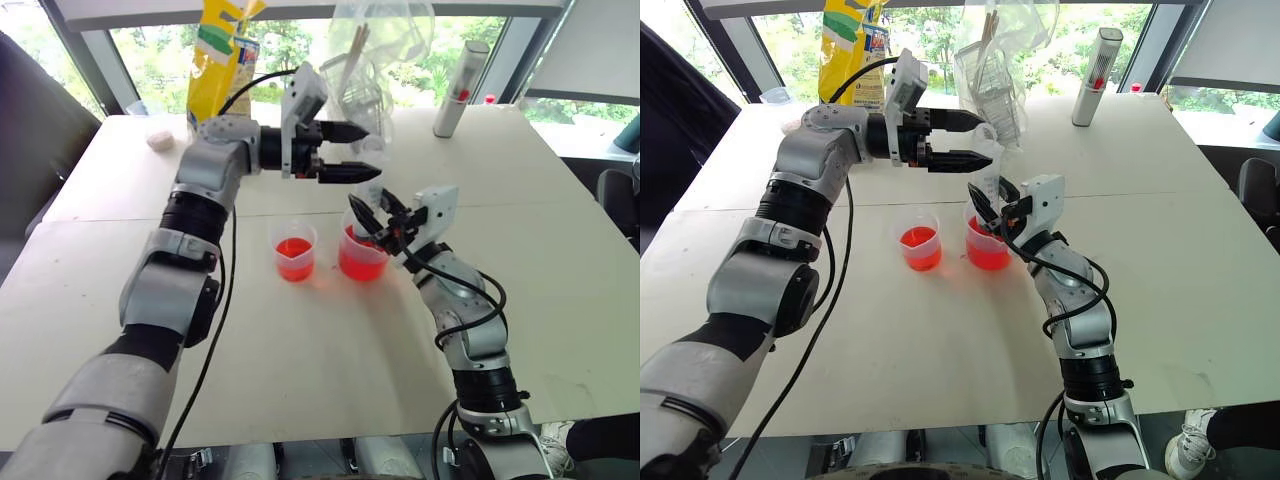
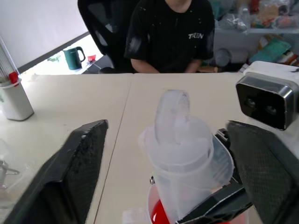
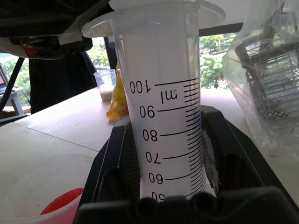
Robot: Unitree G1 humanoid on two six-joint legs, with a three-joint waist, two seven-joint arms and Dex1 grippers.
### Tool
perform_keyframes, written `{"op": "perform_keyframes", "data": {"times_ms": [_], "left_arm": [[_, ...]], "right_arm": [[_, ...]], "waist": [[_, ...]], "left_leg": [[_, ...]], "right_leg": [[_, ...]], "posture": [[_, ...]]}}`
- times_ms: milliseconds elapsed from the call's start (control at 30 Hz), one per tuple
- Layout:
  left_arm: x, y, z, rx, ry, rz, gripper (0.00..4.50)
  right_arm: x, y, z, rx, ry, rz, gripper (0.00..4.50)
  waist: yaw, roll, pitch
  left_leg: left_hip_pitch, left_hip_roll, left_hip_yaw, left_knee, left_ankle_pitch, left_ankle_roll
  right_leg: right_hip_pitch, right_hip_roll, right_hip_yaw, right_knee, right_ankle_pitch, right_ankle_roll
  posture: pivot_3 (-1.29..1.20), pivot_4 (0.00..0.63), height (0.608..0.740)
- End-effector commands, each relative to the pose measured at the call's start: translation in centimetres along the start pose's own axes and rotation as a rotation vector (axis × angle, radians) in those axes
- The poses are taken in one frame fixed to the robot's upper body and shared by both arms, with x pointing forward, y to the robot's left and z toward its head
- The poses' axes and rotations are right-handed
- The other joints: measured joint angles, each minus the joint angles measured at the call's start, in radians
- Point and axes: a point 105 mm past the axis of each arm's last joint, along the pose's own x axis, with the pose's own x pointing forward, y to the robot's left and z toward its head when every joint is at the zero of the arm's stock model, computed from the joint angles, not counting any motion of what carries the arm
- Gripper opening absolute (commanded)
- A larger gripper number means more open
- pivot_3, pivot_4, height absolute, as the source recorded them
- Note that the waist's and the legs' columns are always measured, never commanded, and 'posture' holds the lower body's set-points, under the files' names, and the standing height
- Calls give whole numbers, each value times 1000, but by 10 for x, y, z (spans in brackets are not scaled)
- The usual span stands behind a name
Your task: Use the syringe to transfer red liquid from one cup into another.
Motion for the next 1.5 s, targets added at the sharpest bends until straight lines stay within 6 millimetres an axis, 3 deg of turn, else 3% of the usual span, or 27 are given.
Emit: {"op": "perform_keyframes", "data": {"times_ms": [33,133,167,467,867,1500], "left_arm": [[0,3,24,33,-70,10,2146],[-1,3,26,20,-82,6,760],[-1,3,25,19,-81,4,664],[-1,-1,26,8,-93,-20,663],[-8,14,64,32,-194,61,663],[-11,18,90,111,-235,85,663]], "right_arm": [[2,4,3,-21,-10,19,1390],[2,4,2,-24,-7,22,1390],[2,4,2,-26,-6,24,1390],[1,6,0,-37,9,43,1390],[-2,12,-7,-12,39,67,1390],[-1,15,-11,9,49,82,1390]], "waist": [[1,0,0],[0,0,0],[0,0,0],[1,0,0],[1,0,0],[1,0,0]], "left_leg": [[0,0,0,0,0,0],[0,0,0,0,0,0],[0,0,0,0,0,0],[0,0,0,0,0,0],[0,0,0,0,0,0],[0,0,0,0,0,0]], "right_leg": [[0,0,0,0,0,0],[0,0,0,0,0,0],[0,0,0,0,0,0],[1,0,0,0,0,0],[1,0,0,0,0,0],[0,0,0,0,0,0]], "posture": [[0,150,739],[0,150,739],[0,150,739],[0,150,739],[0,150,739],[0,150,739]]}}
